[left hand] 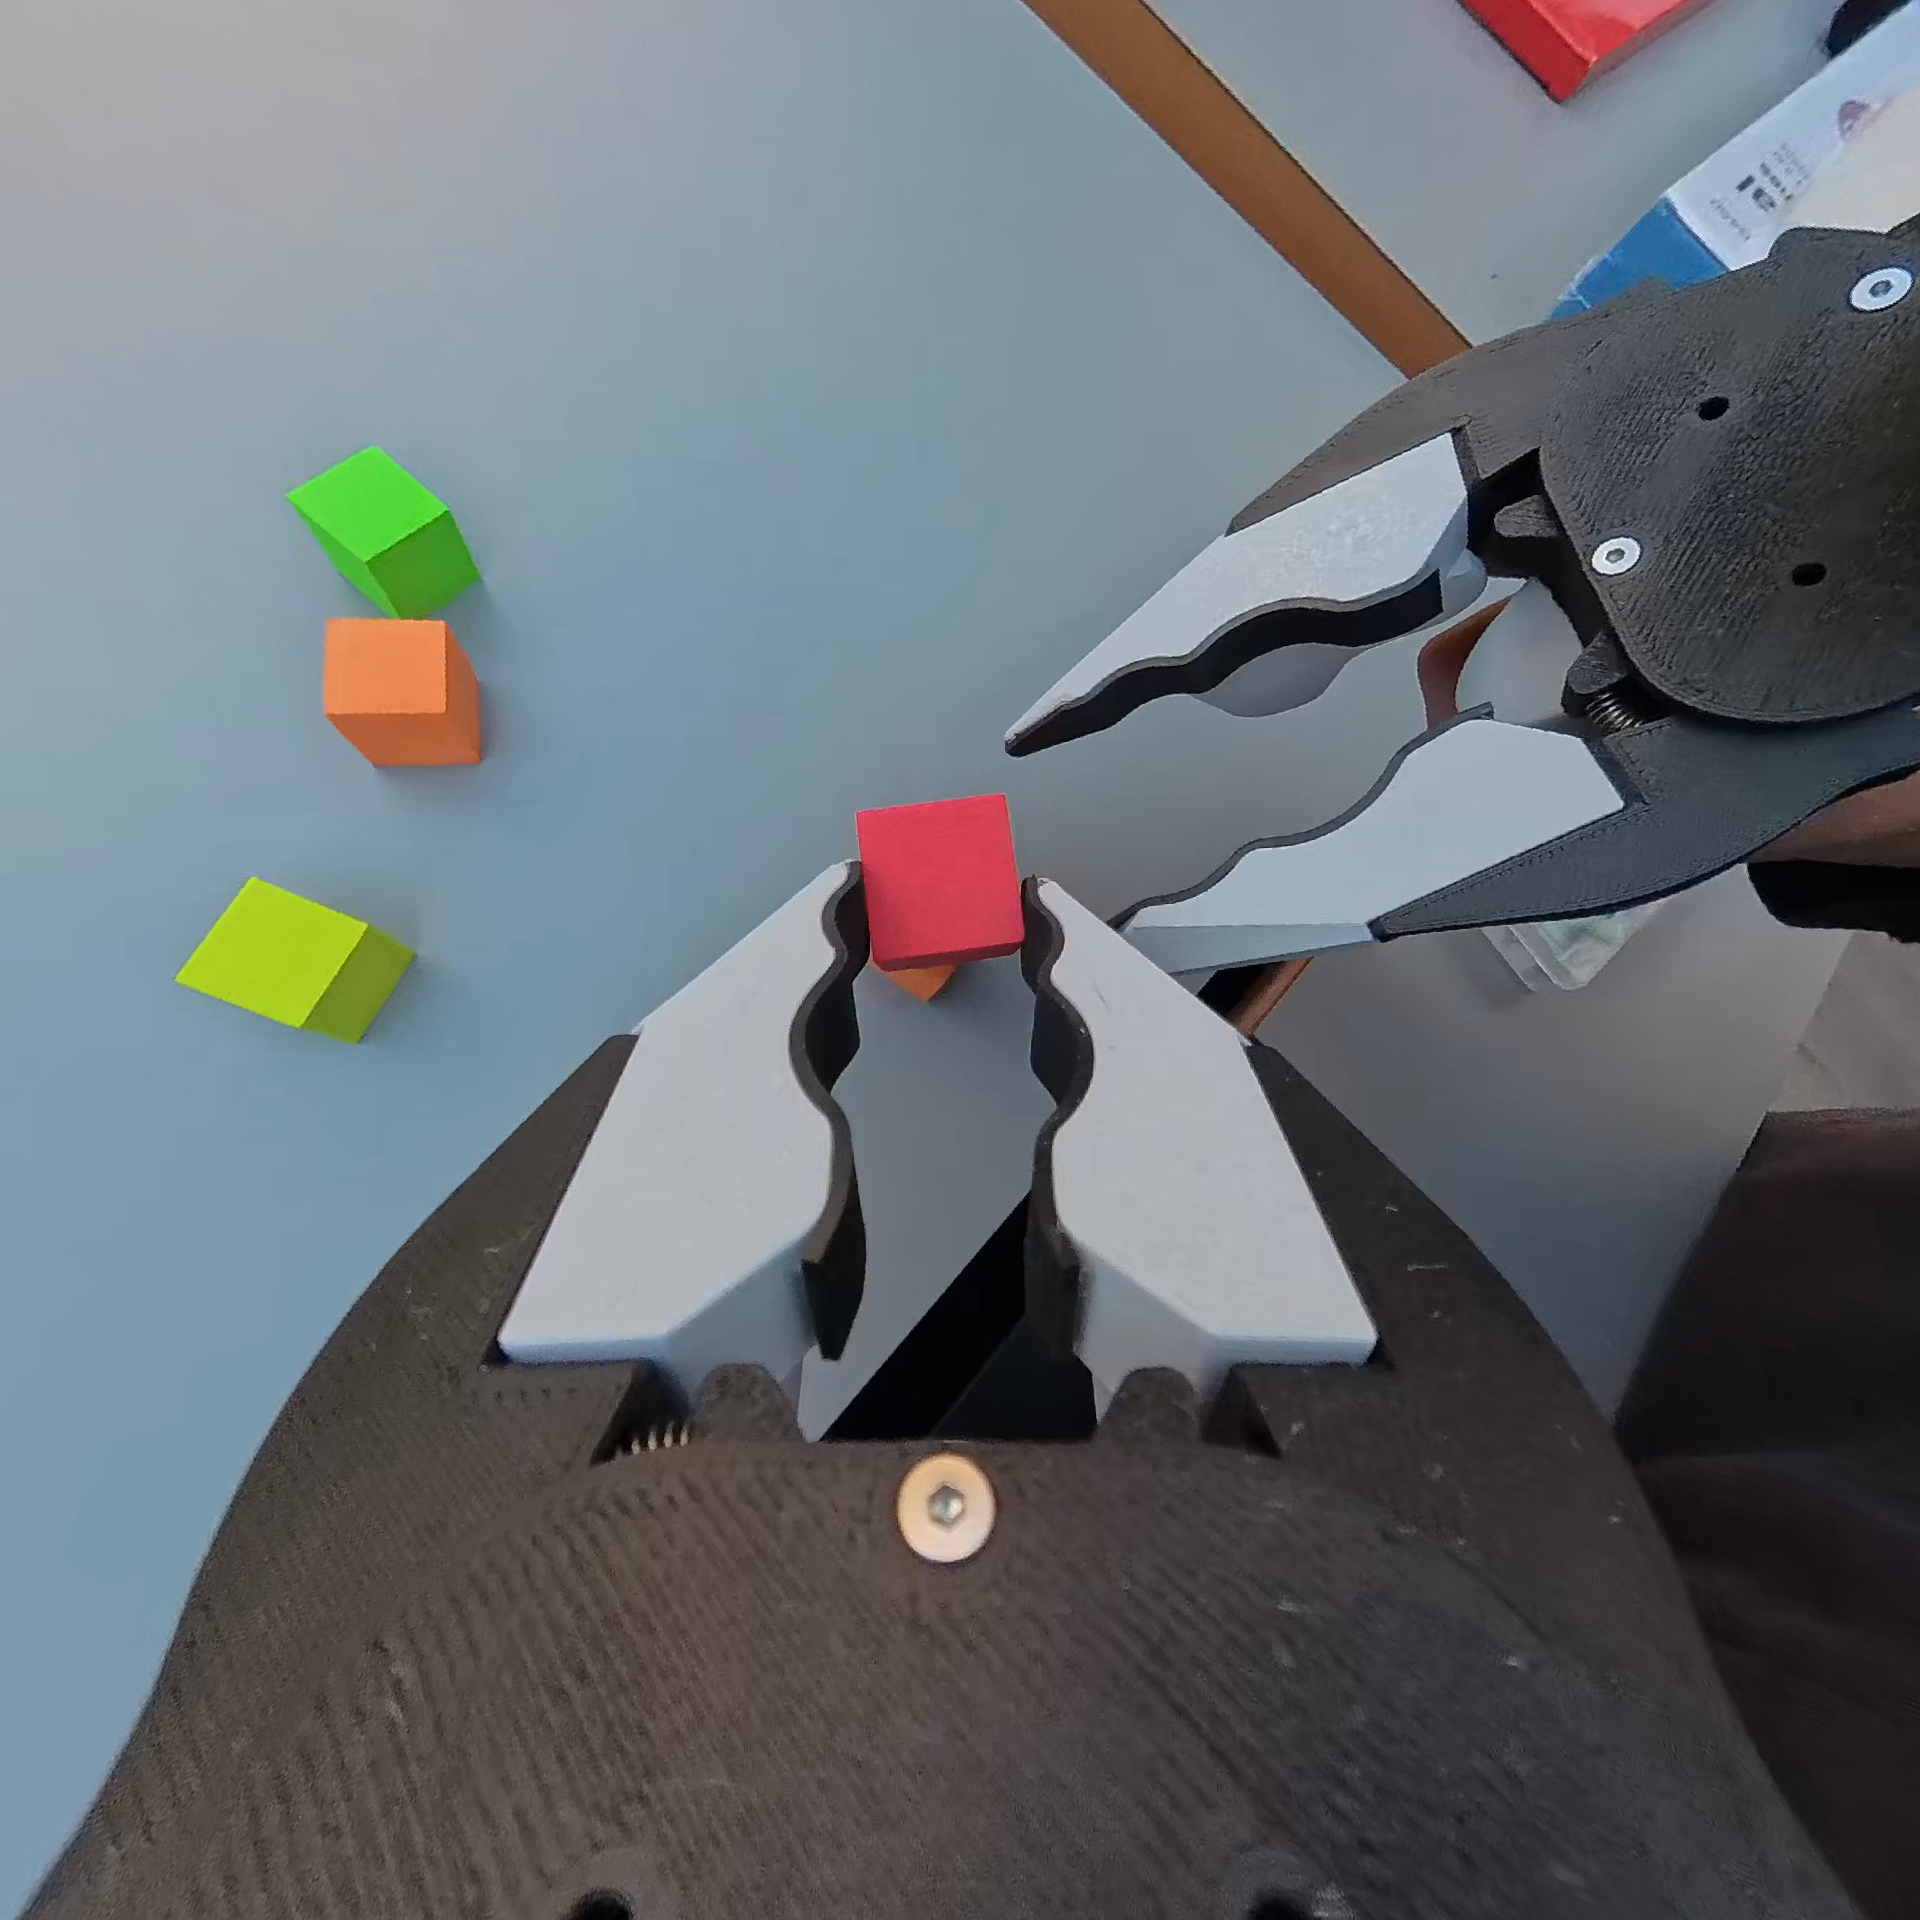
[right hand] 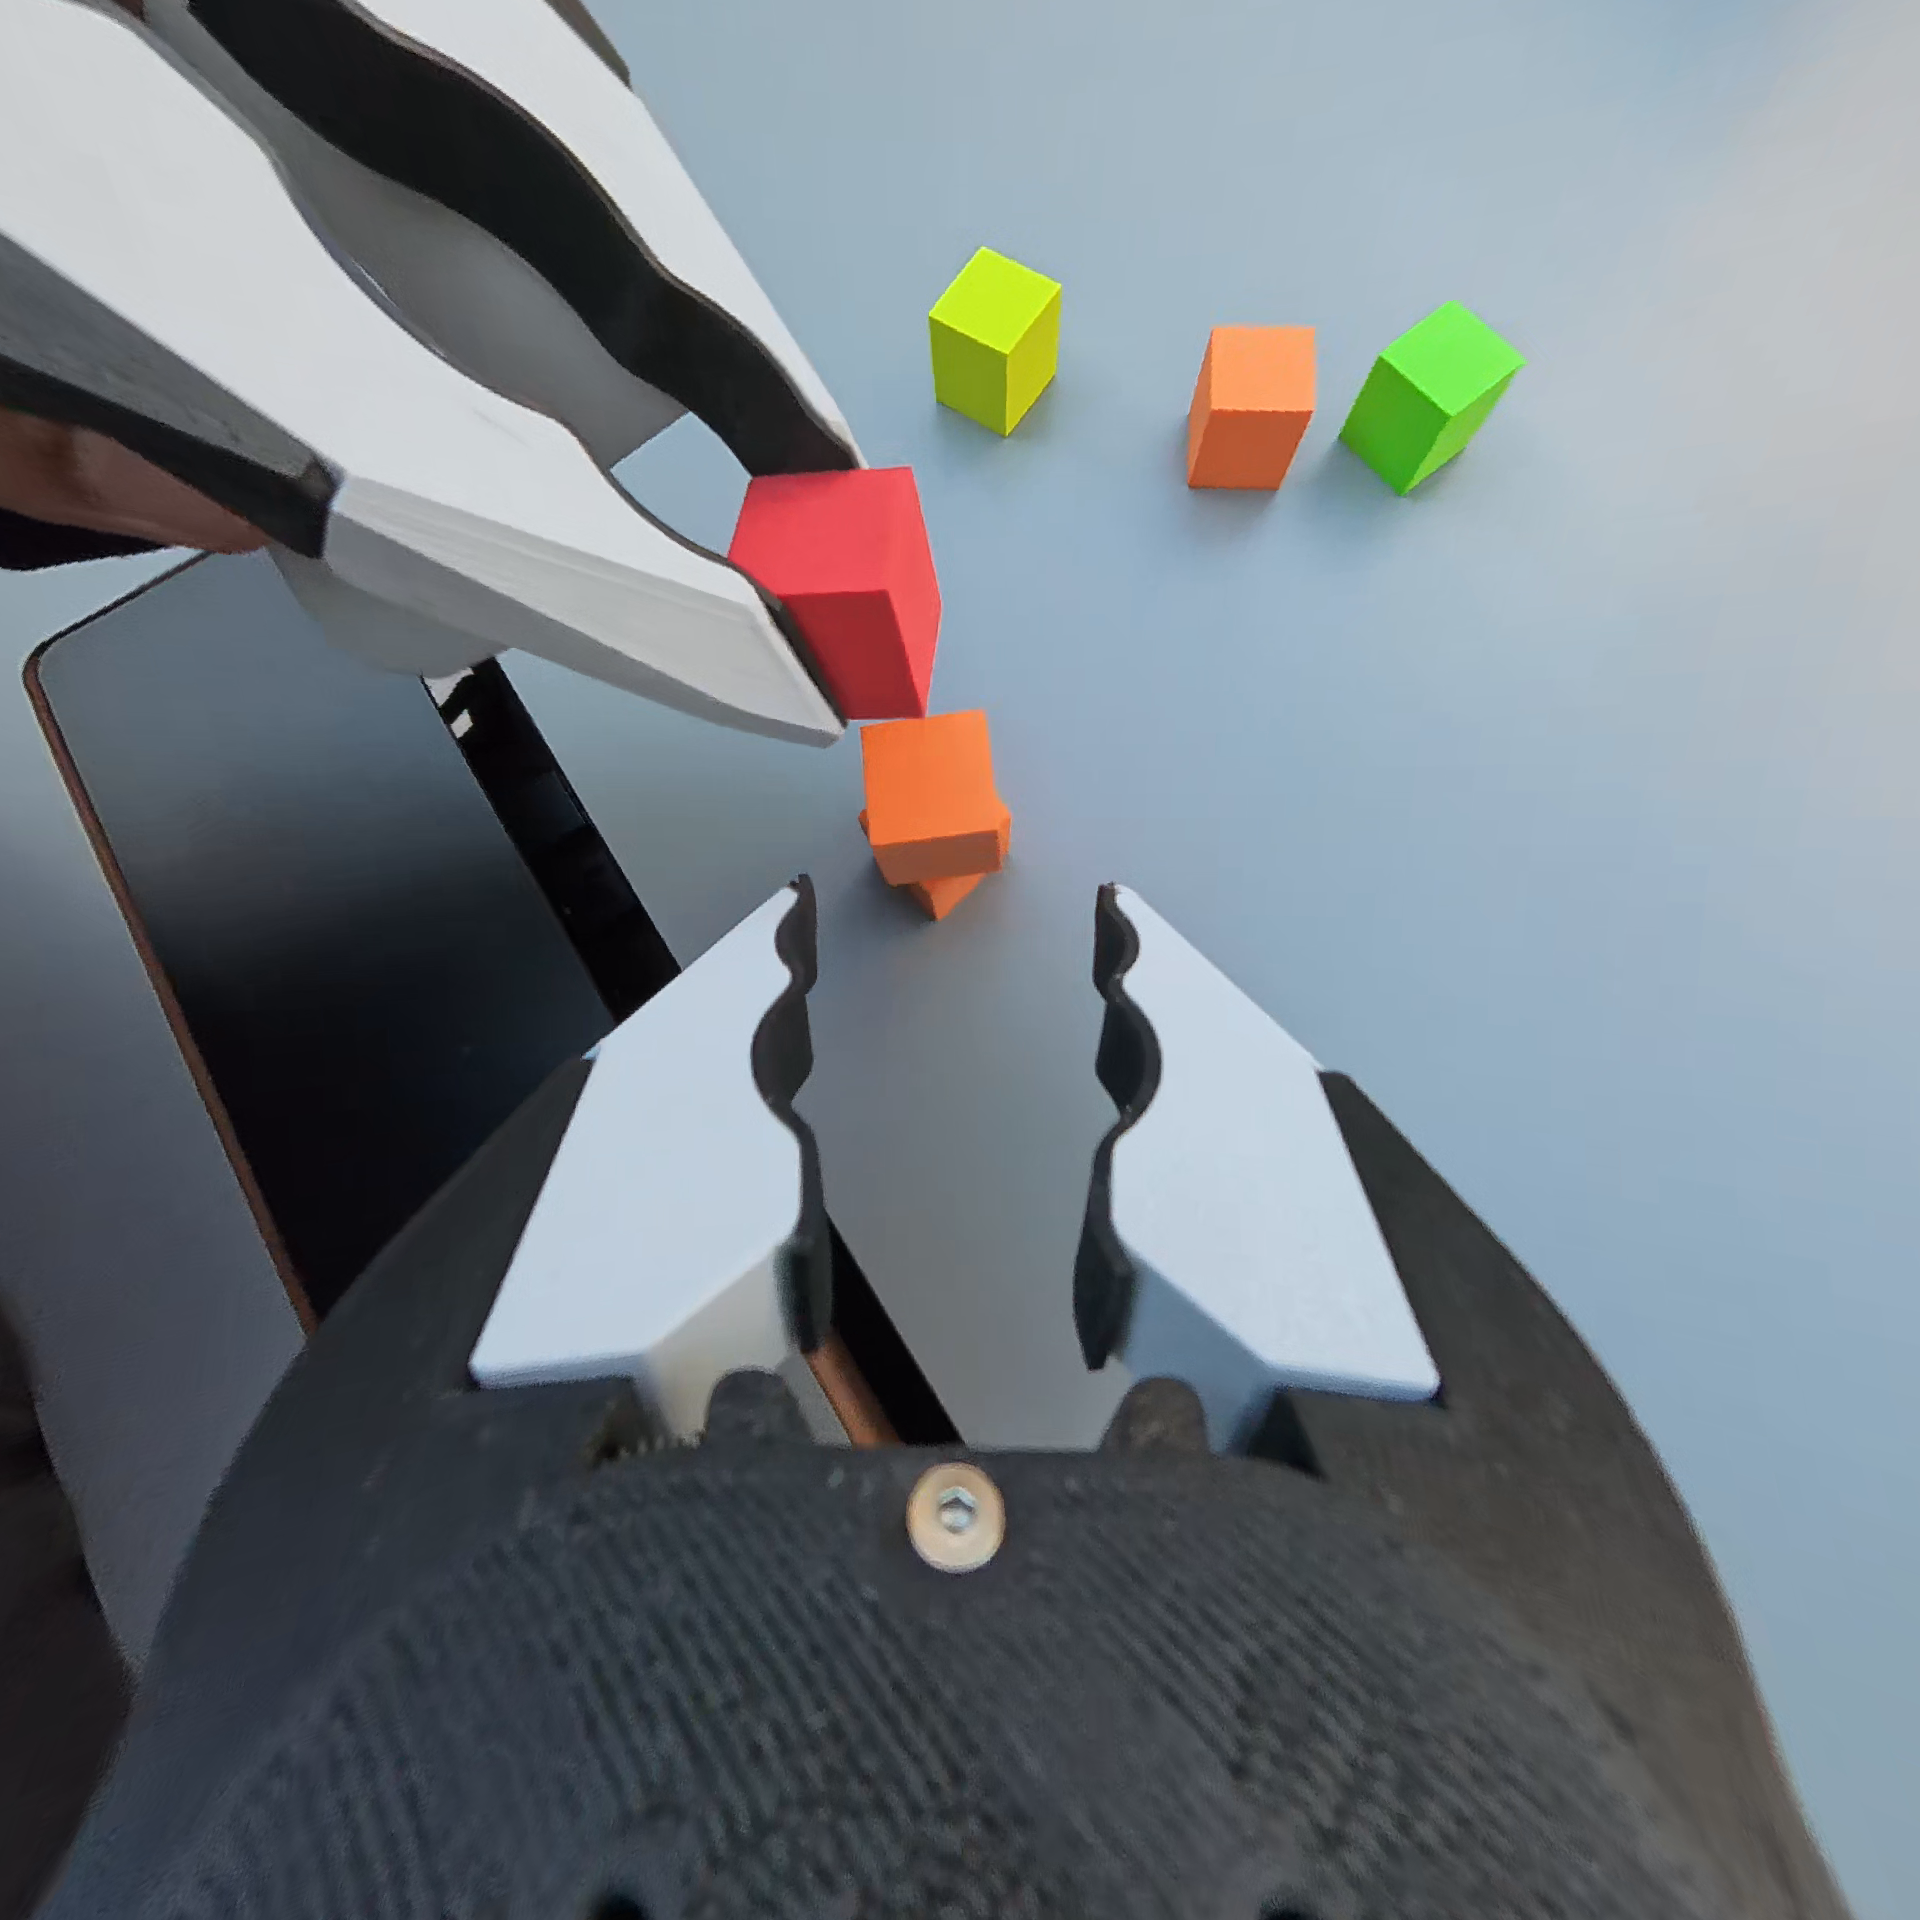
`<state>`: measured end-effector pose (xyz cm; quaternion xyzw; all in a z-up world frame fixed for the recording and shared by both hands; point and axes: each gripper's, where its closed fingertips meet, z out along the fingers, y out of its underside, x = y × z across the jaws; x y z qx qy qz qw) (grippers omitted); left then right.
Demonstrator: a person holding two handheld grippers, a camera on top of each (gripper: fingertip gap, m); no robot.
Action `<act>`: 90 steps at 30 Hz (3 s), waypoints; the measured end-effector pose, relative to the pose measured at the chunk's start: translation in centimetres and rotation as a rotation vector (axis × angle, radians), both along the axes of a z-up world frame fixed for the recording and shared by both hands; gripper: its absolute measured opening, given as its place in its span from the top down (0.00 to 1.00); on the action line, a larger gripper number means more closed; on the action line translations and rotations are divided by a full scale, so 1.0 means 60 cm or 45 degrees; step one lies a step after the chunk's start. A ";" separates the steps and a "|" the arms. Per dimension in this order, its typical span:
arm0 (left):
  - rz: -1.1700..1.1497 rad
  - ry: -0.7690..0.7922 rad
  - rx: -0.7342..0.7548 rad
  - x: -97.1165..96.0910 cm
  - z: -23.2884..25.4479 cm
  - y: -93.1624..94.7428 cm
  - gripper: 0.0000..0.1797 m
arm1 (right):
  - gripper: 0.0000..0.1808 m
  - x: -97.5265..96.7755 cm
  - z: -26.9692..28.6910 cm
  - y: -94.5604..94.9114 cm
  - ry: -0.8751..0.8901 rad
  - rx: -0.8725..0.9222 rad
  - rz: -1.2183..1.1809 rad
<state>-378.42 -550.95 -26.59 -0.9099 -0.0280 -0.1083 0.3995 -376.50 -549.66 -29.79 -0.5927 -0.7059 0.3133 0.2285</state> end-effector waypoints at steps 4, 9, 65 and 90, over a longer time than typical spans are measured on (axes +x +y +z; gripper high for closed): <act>-0.068 0.012 -0.027 0.013 -0.015 0.015 0.86 | 0.71 0.017 0.001 0.009 -0.001 -0.036 -0.061; -0.081 0.023 -0.059 0.016 -0.027 0.014 0.79 | 0.71 0.026 0.007 0.019 0.009 -0.033 -0.105; 0.234 -0.057 0.031 -0.105 0.039 -0.026 0.82 | 0.83 -0.040 0.103 -0.017 0.165 -0.425 -0.045; -0.118 -0.048 0.121 -0.008 0.101 0.006 0.82 | 0.70 -0.018 0.089 0.008 0.131 -0.337 -0.130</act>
